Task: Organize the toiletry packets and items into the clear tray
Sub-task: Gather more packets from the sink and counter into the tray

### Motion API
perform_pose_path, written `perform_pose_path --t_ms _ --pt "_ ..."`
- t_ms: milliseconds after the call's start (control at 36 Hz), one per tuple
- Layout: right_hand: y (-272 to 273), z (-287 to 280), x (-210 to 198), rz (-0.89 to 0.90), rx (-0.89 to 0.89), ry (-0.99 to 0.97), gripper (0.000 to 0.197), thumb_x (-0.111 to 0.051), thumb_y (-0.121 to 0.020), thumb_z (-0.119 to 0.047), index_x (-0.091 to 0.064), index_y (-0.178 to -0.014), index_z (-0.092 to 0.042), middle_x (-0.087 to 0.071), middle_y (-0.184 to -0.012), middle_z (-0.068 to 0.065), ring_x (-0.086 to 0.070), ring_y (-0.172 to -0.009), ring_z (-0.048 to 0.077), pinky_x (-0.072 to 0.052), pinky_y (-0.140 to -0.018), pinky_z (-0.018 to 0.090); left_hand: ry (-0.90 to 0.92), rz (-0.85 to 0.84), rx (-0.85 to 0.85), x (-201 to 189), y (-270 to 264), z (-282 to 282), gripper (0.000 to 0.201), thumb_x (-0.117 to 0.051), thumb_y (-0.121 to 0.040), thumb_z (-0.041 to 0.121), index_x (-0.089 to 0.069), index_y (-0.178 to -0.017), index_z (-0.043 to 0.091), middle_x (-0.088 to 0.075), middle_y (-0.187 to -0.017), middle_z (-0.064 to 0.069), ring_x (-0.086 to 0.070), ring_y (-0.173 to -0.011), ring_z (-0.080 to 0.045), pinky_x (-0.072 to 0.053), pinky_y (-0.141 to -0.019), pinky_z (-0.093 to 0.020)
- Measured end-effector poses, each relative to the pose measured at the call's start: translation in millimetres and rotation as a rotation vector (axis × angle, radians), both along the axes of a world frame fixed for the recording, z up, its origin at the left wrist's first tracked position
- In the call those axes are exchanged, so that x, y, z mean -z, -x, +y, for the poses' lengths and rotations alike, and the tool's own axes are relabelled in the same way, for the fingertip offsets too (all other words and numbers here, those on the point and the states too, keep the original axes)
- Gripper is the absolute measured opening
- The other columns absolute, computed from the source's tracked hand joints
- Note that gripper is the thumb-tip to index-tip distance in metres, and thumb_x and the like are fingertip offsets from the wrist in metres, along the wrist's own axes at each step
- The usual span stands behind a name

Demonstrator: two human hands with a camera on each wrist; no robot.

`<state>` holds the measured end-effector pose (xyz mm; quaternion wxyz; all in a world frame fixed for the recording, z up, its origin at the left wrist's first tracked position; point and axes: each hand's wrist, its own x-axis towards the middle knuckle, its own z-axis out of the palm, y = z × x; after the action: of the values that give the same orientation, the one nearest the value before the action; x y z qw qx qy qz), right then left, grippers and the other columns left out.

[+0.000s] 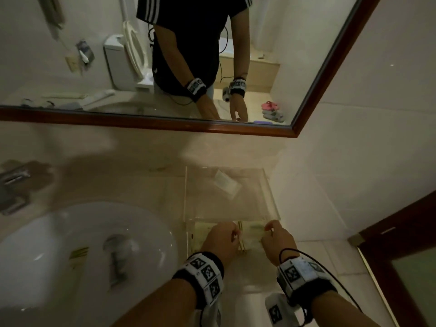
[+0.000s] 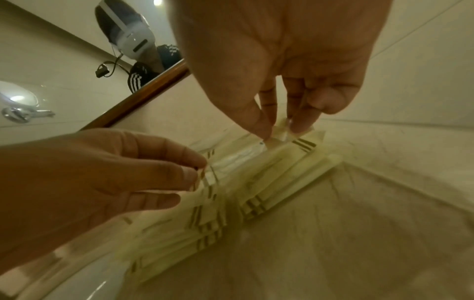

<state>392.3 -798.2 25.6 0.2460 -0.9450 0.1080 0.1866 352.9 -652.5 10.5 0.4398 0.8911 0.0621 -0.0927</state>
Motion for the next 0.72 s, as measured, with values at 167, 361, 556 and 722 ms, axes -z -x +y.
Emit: perform_pose_path --t_ms 167,361,556,722 --pt "-10 -8 12 -0.001 -0.063 0.061 0.030 -0.049 -0.086 -0.009 -0.047 -0.116 -0.014 -0.048 -0.120 0.013 -0.054 -0.106 0.030 -0.045 -0.086 0.031 -0.246 0.028 0.139 16 -15 -10 0.034 -0.045 -0.090 0.007 -0.061 -0.119 0.017 -0.057 -0.123 -0.005 -0.051 -0.117 -0.022 -0.041 -0.098 -0.029" --pt "-8 -12 23 -0.098 -0.180 0.071 0.039 -0.056 -0.083 -0.006 -0.049 -0.121 -0.008 -0.034 -0.126 0.010 -0.054 -0.105 0.026 -0.043 -0.093 0.024 -0.453 -0.003 0.193 27 -17 -12 0.040 -0.047 -0.088 0.011 -0.057 -0.125 0.025 -0.050 -0.129 0.000 -0.044 -0.120 -0.024 -0.035 -0.097 -0.034" --pt "-7 -12 33 -0.135 -0.227 0.109 0.040 -0.048 -0.086 0.003 -0.050 -0.125 -0.006 -0.037 -0.128 0.013 -0.053 -0.107 0.029 -0.043 -0.097 0.030 -0.516 0.005 0.199 26 -17 -15 0.044 -0.043 -0.091 0.010 -0.054 -0.129 0.027 -0.047 -0.131 0.000 -0.038 -0.125 -0.025 -0.032 -0.102 -0.040" --pt "-6 -14 27 -0.122 -0.242 0.113 0.035 -0.049 -0.088 -0.004 -0.052 -0.123 -0.003 -0.039 -0.128 0.014 -0.054 -0.106 0.030 -0.044 -0.097 0.031 -0.559 0.032 0.246 13 -12 -13 0.041 -0.049 -0.089 0.018 -0.053 -0.130 0.026 -0.044 -0.130 -0.005 -0.036 -0.125 -0.029 -0.032 -0.101 -0.043"
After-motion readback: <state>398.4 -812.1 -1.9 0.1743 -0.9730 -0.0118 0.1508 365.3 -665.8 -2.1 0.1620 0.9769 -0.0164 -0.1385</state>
